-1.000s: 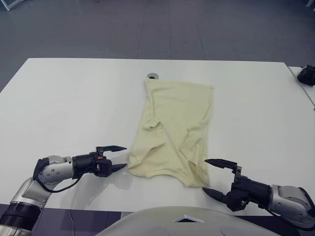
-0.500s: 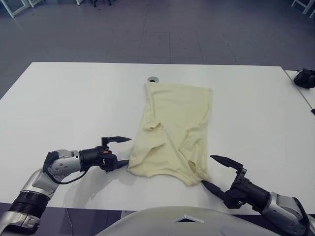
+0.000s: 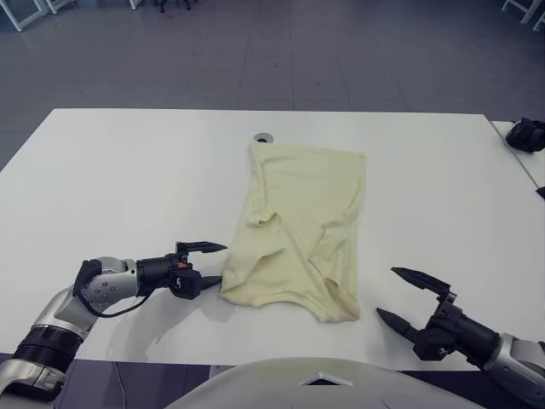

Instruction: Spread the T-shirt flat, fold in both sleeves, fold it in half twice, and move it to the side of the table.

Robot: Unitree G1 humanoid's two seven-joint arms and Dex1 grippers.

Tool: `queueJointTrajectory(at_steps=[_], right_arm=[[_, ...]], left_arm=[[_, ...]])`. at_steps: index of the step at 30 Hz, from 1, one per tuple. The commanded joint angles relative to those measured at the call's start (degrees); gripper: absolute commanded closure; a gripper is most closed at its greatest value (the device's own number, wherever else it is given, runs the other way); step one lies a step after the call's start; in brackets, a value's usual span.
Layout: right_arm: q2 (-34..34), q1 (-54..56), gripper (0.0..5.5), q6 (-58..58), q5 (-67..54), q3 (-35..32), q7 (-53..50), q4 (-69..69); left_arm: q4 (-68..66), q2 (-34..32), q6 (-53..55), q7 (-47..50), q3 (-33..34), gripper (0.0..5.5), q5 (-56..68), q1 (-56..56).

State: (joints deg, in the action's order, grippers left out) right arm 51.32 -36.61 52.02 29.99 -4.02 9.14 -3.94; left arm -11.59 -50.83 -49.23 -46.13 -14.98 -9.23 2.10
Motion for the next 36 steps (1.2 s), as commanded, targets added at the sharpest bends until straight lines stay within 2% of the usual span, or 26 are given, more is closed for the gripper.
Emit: queueJointTrajectory(at_steps=[1, 10, 16, 23, 29, 36], right_arm=[[0.7, 3.0, 0.10, -1.7, 7.9, 7.9, 6.3, 4.5], [3.7, 11.6, 0.10, 1.8, 14.8, 17.2, 9.5, 3.8], [5.4, 14.2, 0.10, -2.8, 11.2, 21.6, 16.2, 2.5], [16.4, 4.6, 0.10, -3.8, -1.5, 16.7, 18.7, -6.5], [17.4, 1.4, 0.10, -5.0, -4.4, 15.2, 18.8, -8.7], [17.8, -5.1, 0.10, -2.5, -10.4, 3.6, 16.0, -10.8]], left_arm=[[-3.6, -1.1, -1.3, -3.8, -4.5, 1.37, -4.1, -1.3], [-5.3, -0.9, -2.2, -3.4, -5.9, 0.15, -3.7, -4.4], [-6.3, -0.4, -2.6, -3.5, -6.6, 0.12, -3.6, -6.2], [-6.1, -0.9, -2.4, -2.7, -6.3, 0.12, -3.4, -5.5], [-5.0, -0.7, -1.3, -1.6, -6.2, 0.12, -3.8, -4.2], [-2.9, -1.5, -0.9, -1.0, -6.1, 0.12, -3.3, -1.6]])
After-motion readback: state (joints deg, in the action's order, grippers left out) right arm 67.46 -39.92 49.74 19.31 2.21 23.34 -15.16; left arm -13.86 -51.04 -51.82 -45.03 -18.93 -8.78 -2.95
